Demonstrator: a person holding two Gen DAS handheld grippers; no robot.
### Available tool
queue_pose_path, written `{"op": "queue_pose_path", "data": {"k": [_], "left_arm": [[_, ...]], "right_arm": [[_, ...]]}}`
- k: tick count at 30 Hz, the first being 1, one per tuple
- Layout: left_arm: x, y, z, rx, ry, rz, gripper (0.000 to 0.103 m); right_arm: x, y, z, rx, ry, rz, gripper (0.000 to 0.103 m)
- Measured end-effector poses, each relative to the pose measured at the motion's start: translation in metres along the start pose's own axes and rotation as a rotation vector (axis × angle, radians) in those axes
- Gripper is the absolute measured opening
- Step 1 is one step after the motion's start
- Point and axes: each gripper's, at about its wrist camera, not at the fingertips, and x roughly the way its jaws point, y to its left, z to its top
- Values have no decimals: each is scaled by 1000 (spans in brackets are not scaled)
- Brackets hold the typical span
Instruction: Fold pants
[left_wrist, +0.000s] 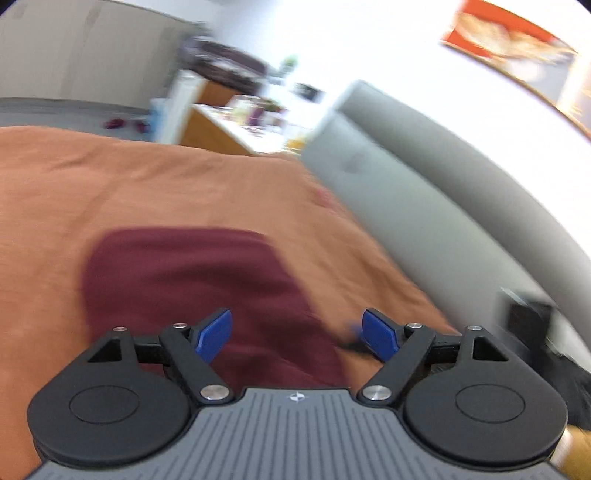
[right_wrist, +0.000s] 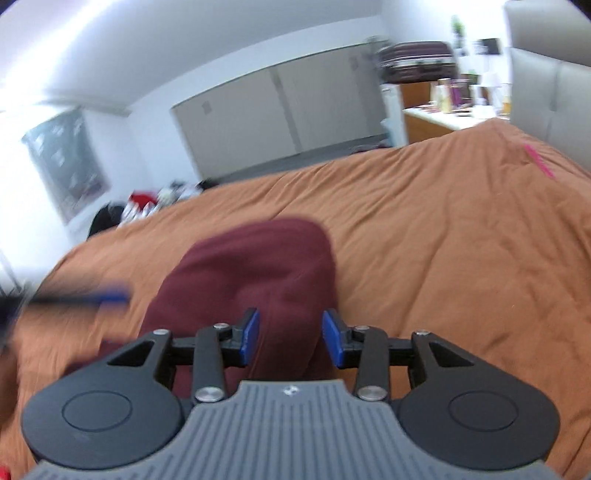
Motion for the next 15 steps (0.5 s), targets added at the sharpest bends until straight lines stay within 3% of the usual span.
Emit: {"op": "queue_pose_path", "data": {"k": [2,5,7,8,12,15], "left_arm": [[8,20,11,-61,-20,30,94],[29,44,9,-161,-16,16,94],[48,54,-2,-186,18,42,94],[51,54,-10,-145,-10,49,94],[55,37,-23,55,-30,37,94],[56,40,-27,58,-37,-7,94]], "right_arm": [[-10,2,-10,-22,-23,62,36],[-10,11,-12,3,-104,161,36],[4,25,-10,-19,-39,198,36],[10,36,-14,-64,-11,207,36],[33,60,-44,-356,56,60,37],[48,25,-47,-292,75,89,46]]}}
